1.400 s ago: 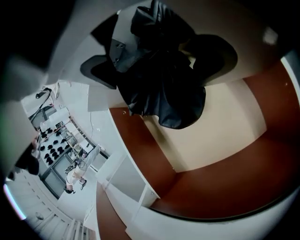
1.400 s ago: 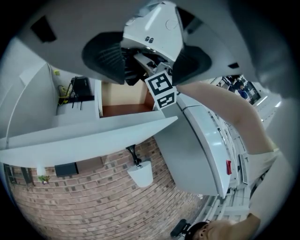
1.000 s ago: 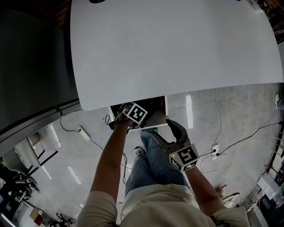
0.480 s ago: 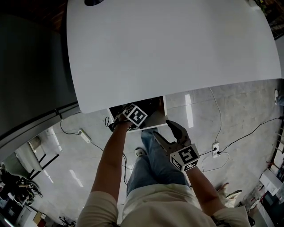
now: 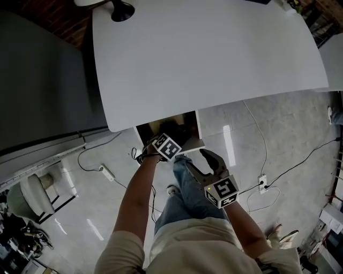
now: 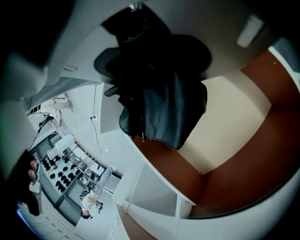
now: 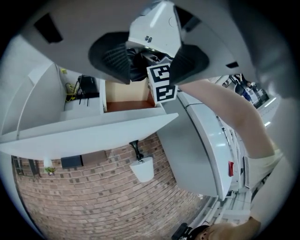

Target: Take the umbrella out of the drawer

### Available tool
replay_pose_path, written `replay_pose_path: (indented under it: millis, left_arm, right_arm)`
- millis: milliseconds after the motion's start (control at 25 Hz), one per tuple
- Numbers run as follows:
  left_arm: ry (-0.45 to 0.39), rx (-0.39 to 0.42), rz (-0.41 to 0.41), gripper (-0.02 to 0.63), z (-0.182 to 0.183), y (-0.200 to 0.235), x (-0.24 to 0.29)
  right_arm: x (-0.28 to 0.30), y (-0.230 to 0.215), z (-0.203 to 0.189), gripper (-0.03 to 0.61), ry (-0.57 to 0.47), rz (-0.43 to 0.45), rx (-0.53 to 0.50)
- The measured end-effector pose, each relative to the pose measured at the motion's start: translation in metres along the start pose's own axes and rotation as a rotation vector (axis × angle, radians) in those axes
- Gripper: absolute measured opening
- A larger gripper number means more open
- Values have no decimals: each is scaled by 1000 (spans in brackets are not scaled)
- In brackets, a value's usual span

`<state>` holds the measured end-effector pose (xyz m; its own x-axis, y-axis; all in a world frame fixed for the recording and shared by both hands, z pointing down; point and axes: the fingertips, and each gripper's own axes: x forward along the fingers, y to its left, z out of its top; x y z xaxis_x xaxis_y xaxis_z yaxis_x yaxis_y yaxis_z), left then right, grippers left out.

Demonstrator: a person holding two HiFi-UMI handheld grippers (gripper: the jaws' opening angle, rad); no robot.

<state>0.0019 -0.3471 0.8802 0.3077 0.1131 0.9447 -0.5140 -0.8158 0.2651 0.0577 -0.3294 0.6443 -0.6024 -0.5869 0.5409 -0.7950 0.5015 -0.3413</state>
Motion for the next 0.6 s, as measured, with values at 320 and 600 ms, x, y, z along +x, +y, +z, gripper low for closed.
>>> replay_pose_path:
  millis: [320, 600]
  left_arm:
    - [-165, -93, 22, 239, -7, -20, -67]
    - [-302, -151, 58, 238, -35, -48, -122]
  right_arm:
    - [-25, 45, 17, 216, -65, -27, -58]
    - [-57, 83, 17, 89, -116, -113, -132]
